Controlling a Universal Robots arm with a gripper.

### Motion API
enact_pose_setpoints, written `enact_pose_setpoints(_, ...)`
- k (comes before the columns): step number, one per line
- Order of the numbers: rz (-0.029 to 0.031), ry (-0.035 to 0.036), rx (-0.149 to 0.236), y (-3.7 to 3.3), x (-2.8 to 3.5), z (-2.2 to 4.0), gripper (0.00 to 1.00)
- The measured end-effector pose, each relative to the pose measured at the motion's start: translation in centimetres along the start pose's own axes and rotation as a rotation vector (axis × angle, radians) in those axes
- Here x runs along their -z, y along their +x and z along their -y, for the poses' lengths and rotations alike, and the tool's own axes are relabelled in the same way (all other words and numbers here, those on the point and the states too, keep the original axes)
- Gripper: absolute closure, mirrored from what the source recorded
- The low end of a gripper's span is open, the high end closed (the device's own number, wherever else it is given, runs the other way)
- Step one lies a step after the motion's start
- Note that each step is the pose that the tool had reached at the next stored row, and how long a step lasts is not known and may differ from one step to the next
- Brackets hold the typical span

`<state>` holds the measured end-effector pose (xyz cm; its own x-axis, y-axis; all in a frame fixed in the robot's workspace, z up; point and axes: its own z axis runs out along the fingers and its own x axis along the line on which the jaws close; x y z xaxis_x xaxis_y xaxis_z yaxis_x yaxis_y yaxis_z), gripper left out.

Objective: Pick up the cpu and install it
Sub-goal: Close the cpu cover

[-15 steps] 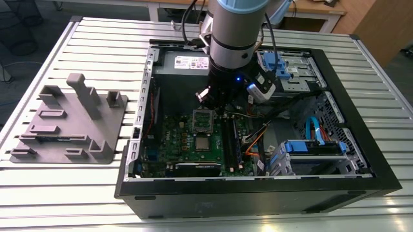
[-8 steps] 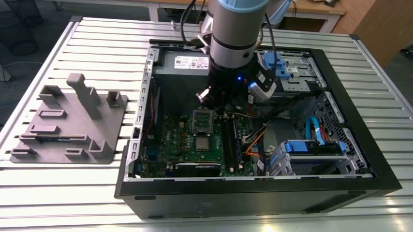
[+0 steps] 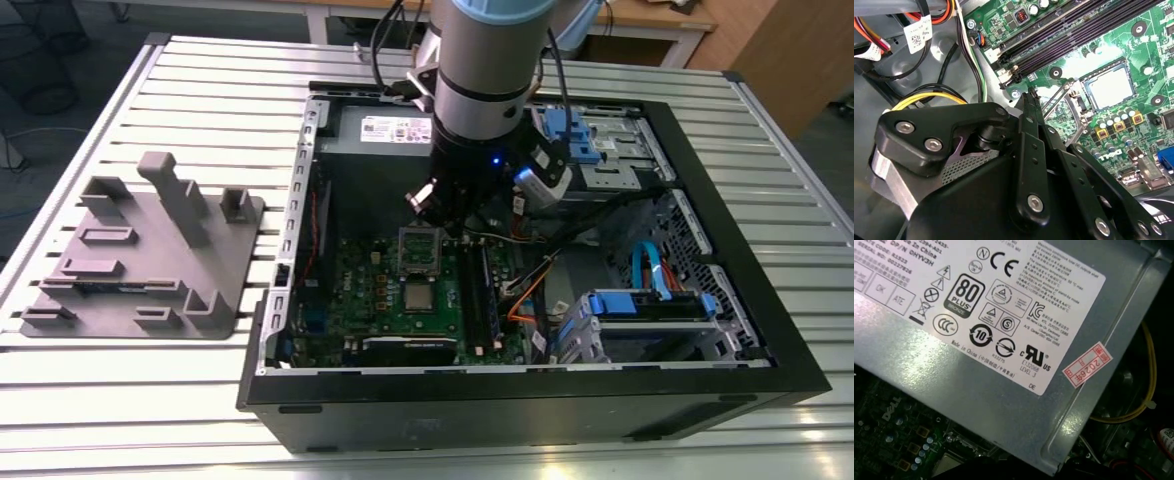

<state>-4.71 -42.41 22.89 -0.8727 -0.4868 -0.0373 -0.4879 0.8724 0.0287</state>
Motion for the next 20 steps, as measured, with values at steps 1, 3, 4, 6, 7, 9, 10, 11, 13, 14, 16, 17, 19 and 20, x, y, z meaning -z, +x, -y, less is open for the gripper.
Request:
enact_pose_setpoints(1,-0.0002,0.0001,0.001,0.01,0.03,0.01,0.89)
enact_pose_setpoints(3,-0.0003,0.0,0.004,0.01,0.09,0.0,0.89)
enact_pose_setpoints(4,-0.0002,-0.0002,0.006,0.0,0.13,0.0,0.89)
enact_pose_setpoints(6,-0.0001,-0.0004,0.008,0.0,0.15,0.0,0.89)
enact_pose_setpoints(7,0.0,-0.0004,0.008,0.0,0.15,0.0,0.89)
enact_pose_setpoints(9,-0.0008,-0.0011,0.028,0.0,0.15,0.0,0.89)
enact_pose_setpoints(10,-0.0008,-0.001,0.028,0.0,0.16,0.0,0.89)
enact_pose_setpoints(11,-0.0008,-0.0011,0.029,0.0,0.15,0.0,0.89)
enact_pose_setpoints(13,-0.0008,-0.0011,0.029,0.01,0.16,0.02,0.89)
enact_pose_setpoints(14,-0.0009,-0.001,0.029,0.03,0.16,0.05,0.89)
enact_pose_setpoints(16,-0.0009,-0.0011,0.029,0.06,0.16,0.11,0.89)
enact_pose_setpoints(17,-0.0009,-0.0011,0.029,0.08,0.16,0.14,0.89)
enact_pose_setpoints(19,-0.0009,-0.0011,0.03,0.12,0.17,0.23,0.89)
enact_pose_setpoints(20,-0.0009,-0.0011,0.03,0.15,0.17,0.26,0.89)
